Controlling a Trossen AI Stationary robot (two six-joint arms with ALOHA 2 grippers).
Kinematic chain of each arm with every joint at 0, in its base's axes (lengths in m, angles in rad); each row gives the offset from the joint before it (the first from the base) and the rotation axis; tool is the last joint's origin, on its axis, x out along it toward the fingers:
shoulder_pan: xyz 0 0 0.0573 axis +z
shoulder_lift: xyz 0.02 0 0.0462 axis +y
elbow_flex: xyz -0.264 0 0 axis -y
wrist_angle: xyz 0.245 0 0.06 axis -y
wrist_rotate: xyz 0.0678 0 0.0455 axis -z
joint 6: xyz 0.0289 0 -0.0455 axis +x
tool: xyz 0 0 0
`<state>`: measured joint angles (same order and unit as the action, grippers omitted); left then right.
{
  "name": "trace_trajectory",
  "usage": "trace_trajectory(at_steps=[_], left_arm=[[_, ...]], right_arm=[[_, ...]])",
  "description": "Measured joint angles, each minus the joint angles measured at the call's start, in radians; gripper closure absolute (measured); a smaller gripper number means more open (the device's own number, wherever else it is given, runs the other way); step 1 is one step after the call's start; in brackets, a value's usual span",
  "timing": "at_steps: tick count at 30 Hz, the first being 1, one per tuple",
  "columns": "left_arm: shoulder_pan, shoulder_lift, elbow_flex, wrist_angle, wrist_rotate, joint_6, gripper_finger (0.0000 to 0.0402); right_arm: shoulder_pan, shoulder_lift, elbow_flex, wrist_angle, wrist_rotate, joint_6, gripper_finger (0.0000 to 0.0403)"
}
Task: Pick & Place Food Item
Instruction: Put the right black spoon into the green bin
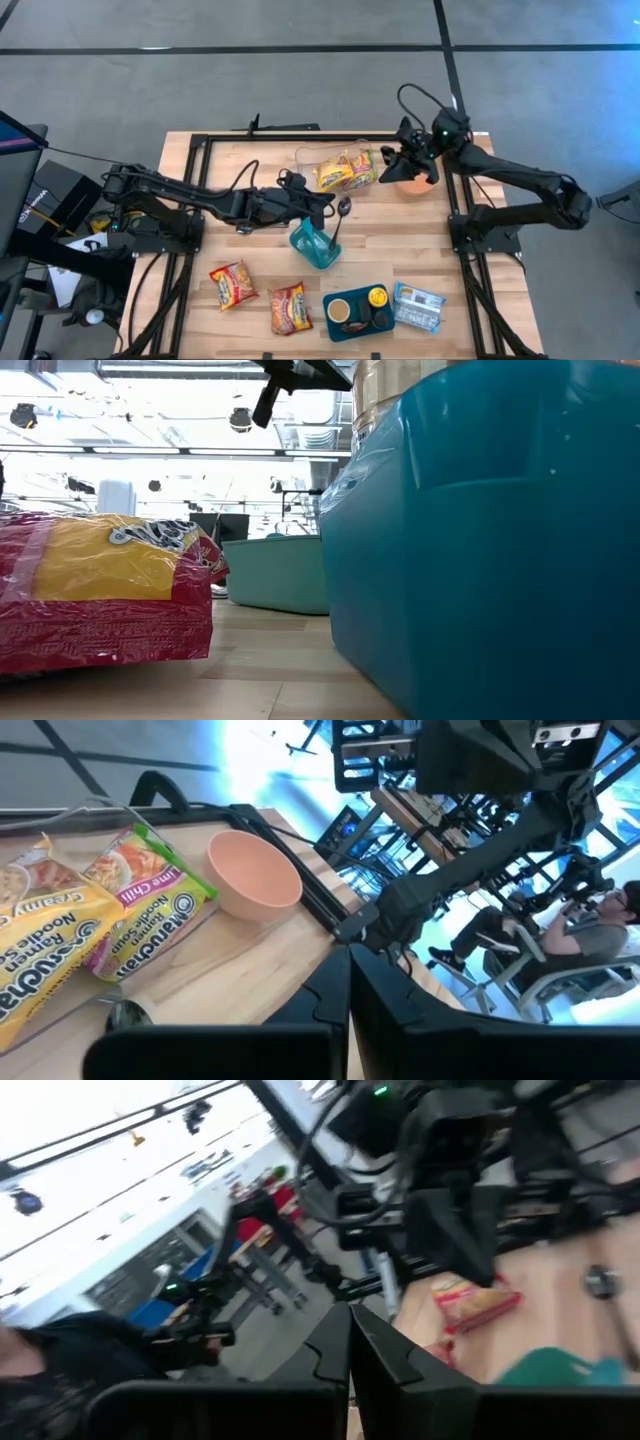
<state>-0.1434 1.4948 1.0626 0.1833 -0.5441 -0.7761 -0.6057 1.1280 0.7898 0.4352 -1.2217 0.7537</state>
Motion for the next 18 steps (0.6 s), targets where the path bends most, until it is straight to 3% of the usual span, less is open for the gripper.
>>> trace_trajectory(at_steps=[7, 18], left_arm=[[-0.012, 0.000, 0.000, -0.019, -0.014, 0.000, 0.0401], [-0.015, 0.000, 0.000, -0.195, -0.013, -0.075, 0.0401]], right_arm=[[-0.061, -0.077, 0.000, -0.292, 0.101, -0.198, 0.0402], [-0.110, -0.123, 0.000, -0.726, 0.300, -0.470, 0.0403]])
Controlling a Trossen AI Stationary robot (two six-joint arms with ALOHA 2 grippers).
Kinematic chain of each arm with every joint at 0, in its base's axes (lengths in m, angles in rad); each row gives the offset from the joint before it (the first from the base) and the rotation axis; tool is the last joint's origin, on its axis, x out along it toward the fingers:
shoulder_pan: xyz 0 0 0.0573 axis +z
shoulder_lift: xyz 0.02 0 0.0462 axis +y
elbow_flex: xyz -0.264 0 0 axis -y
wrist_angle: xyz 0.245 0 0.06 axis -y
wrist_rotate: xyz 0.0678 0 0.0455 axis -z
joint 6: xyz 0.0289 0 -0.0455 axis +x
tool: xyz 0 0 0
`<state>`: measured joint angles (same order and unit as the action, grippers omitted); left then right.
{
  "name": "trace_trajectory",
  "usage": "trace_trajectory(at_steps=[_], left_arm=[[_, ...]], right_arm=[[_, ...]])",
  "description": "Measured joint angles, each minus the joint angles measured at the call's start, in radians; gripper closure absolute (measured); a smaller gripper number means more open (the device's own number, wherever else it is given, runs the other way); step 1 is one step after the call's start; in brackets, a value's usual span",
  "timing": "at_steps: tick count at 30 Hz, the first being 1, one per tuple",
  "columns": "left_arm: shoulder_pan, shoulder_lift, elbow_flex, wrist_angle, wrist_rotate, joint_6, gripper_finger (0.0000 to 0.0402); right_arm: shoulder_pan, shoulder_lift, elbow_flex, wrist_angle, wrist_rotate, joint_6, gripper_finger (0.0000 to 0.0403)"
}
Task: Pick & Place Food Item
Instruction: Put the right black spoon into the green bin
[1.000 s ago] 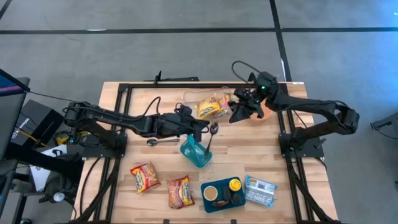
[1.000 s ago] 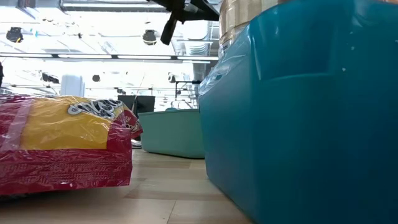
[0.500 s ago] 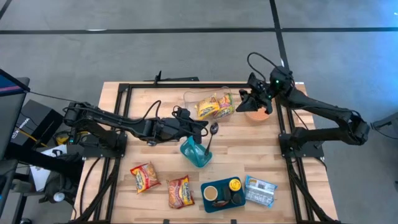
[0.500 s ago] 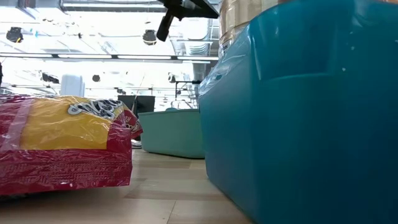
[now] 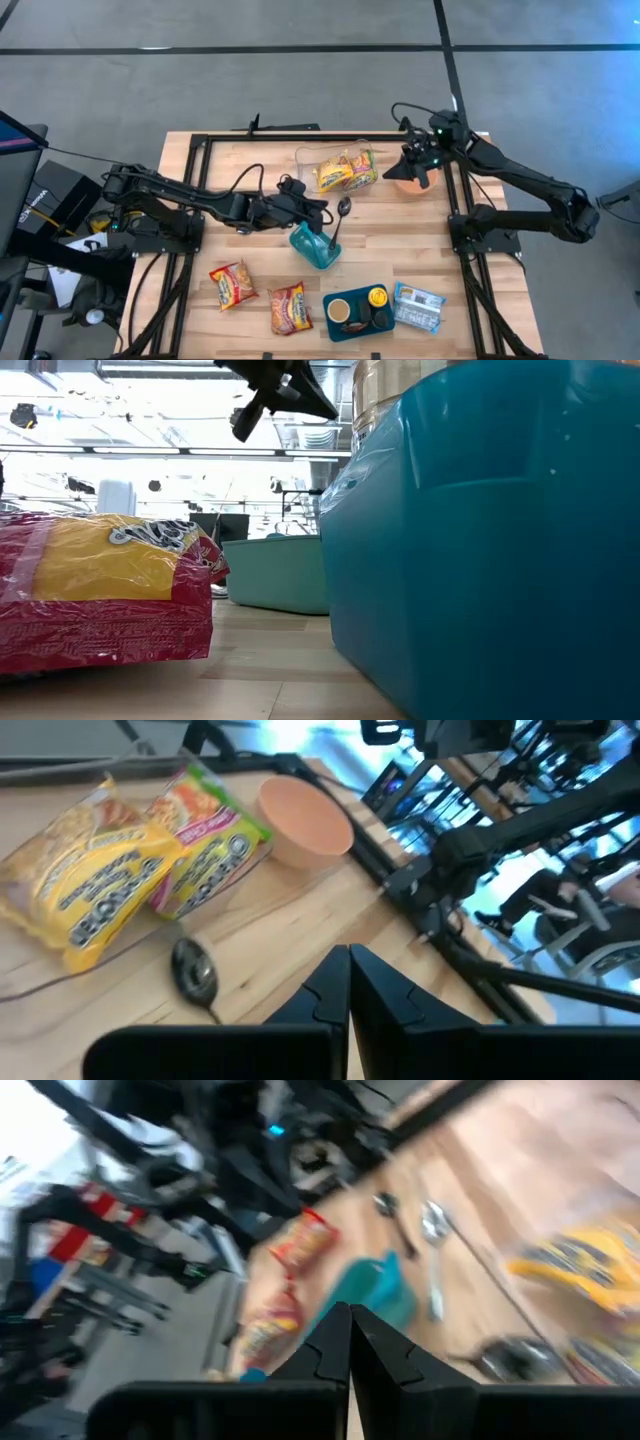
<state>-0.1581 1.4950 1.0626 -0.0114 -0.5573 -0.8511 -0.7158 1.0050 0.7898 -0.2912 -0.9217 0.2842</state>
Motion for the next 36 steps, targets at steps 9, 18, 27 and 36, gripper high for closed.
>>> trace_trajectory(at_steps=[9, 18, 27, 36], left_arm=[[0.000, 0.000, 0.000, -0.061, 0.000, -0.027, 0.0401], [0.000, 0.000, 0.000, 0.137, 0.003, -0.013, 0.0401], [0.009, 0.005, 0.026, 0.252, 0.001, 0.039, 0.0401], [0.030, 0.154, 0.252, 0.094, 0.015, 0.142, 0.0401]], right_arm=[[0.001, 0.000, 0.000, -0.211, 0.208, -0.128, 0.0403], [0.002, 0.001, 0.000, -0.229, 0.297, -0.138, 0.0403], [0.002, 0.001, 0.000, -0.228, 0.299, -0.138, 0.0403], [0.002, 0.001, 0.000, -0.225, 0.299, -0.137, 0.0403]])
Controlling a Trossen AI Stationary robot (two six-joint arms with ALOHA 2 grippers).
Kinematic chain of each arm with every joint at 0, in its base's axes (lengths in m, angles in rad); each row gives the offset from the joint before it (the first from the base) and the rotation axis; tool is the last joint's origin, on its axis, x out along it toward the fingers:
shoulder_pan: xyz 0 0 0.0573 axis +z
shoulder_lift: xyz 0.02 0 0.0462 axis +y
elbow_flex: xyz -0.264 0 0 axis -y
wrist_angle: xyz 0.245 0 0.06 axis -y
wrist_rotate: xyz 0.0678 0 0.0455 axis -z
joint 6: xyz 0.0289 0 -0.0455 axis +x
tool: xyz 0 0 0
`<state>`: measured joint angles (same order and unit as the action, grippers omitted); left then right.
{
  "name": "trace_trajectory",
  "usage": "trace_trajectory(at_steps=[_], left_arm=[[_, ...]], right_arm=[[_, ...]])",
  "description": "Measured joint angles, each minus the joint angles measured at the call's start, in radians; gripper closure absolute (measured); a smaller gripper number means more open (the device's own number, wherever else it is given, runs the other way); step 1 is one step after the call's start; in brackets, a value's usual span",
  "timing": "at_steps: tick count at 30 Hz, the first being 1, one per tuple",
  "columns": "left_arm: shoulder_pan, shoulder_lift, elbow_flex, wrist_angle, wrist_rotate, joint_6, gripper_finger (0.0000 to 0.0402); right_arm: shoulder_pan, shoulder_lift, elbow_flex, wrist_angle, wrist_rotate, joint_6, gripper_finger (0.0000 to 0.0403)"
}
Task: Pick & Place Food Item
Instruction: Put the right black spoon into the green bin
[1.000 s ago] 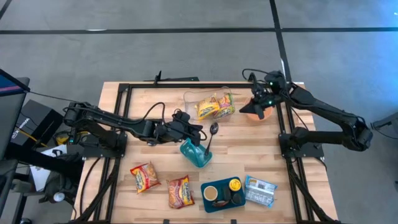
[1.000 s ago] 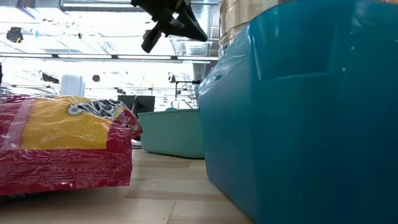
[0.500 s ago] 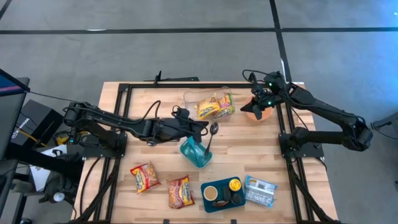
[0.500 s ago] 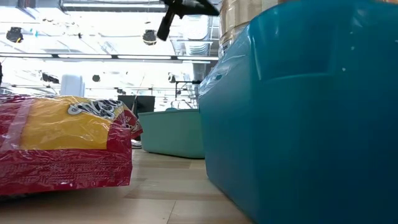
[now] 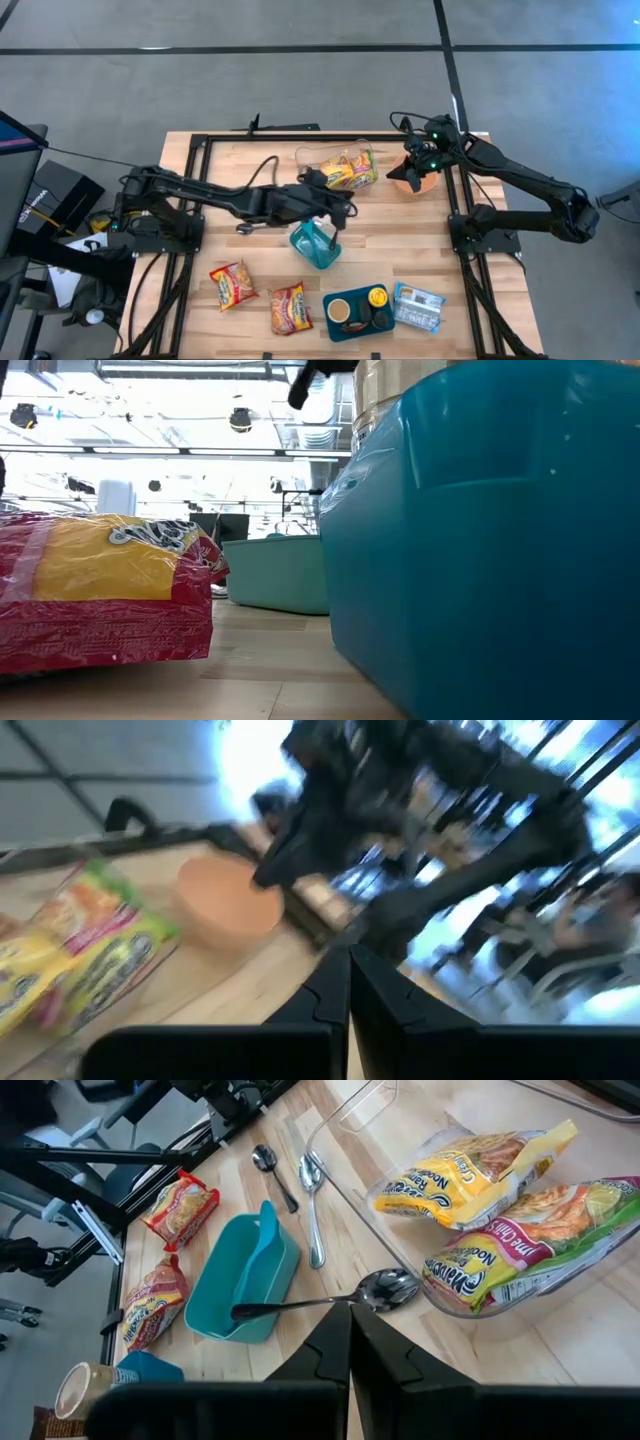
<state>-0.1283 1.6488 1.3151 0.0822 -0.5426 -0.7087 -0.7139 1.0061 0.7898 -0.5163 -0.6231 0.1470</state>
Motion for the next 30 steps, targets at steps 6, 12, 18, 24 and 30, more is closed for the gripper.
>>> trace_trajectory(at_steps=[6, 12, 18, 24, 30], left_arm=[[0.012, 0.110, 0.154, -0.222, 0.051, -0.015, 0.0401], [0.012, 0.169, 0.224, -0.433, 0.082, -0.113, 0.0401], [0.012, 0.191, 0.224, -0.602, 0.103, -0.232, 0.0401], [0.027, 0.257, 0.225, -0.593, 0.164, -0.251, 0.0401], [0.056, 0.313, 0.225, -0.584, 0.227, -0.294, 0.0401]], right_arm=[[0.000, 0.000, 0.000, -0.001, 0.000, 0.003, 0.0403], [-0.001, 0.000, 0.000, -0.004, 0.000, 0.002, 0.0403], [-0.001, 0.000, 0.000, -0.007, 0.005, 0.002, 0.0403], [-0.001, 0.000, 0.000, -0.007, 0.024, -0.001, 0.0403], [-0.002, 0.002, 0.000, -0.008, 0.050, -0.001, 0.0403]])
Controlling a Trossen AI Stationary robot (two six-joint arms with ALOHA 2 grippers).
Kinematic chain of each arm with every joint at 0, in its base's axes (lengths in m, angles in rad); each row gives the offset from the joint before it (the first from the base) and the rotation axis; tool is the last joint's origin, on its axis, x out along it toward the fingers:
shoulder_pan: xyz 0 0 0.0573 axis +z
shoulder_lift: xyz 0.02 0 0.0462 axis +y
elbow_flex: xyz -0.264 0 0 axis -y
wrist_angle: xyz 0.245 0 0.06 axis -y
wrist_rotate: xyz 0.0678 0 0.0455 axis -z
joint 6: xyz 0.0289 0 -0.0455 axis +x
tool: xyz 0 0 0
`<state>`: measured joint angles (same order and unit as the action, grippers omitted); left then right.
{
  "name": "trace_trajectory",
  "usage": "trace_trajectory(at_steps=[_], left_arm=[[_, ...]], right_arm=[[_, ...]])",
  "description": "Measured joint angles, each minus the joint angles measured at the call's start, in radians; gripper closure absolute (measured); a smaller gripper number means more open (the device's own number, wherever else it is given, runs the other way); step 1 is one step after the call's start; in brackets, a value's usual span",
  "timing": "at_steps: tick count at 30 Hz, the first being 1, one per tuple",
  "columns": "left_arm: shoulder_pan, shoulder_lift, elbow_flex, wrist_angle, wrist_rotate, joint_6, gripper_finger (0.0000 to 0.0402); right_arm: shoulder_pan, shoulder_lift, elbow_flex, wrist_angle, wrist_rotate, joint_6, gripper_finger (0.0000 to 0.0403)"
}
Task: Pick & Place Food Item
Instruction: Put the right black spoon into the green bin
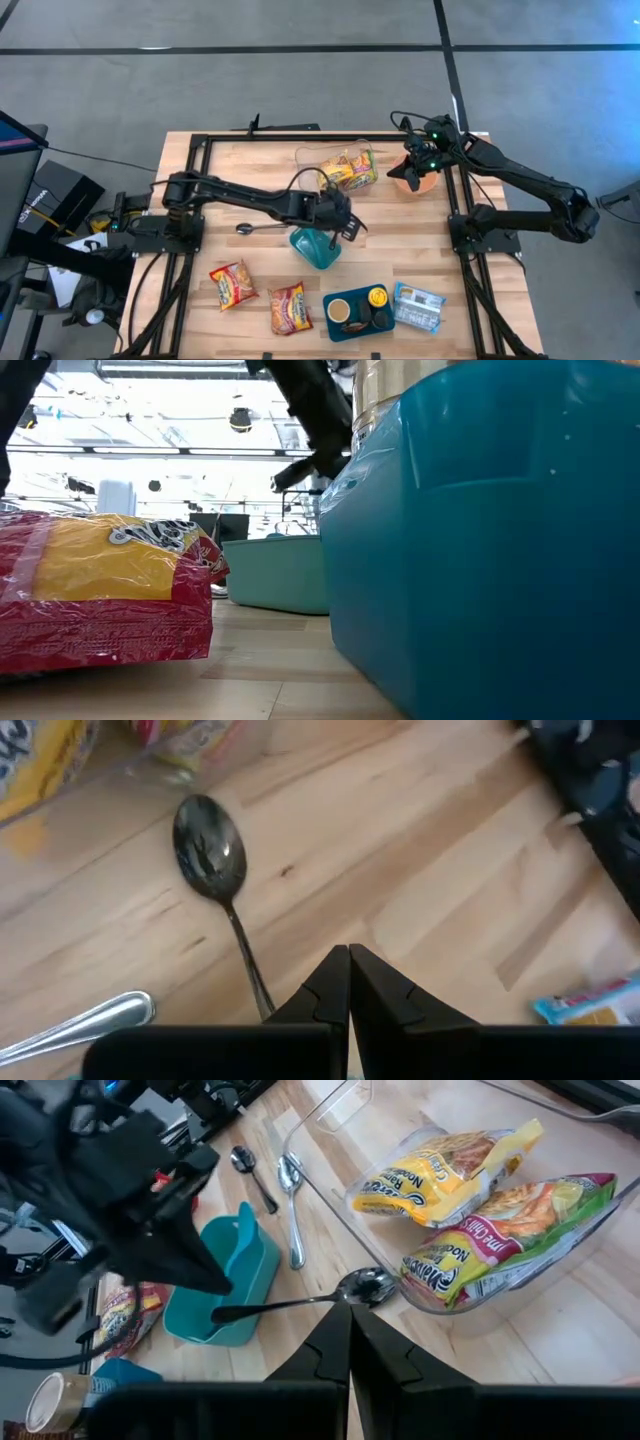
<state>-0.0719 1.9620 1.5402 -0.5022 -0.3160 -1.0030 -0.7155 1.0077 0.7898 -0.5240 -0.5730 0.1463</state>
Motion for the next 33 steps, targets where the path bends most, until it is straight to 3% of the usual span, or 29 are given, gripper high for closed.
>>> trace_trajectory(at_steps=[12, 33], left_arm=[[0.076, 0.050, 0.000, -0.013, 0.056, -0.025, 0.0401], [0.068, 0.080, -0.023, -0.038, 0.057, 0.000, 0.0401]], right_arm=[[-0.001, 0.000, 0.000, 0.000, 0.035, 0.000, 0.0403], [-0.001, 0.000, 0.000, 0.000, 0.055, -0.012, 0.0403]])
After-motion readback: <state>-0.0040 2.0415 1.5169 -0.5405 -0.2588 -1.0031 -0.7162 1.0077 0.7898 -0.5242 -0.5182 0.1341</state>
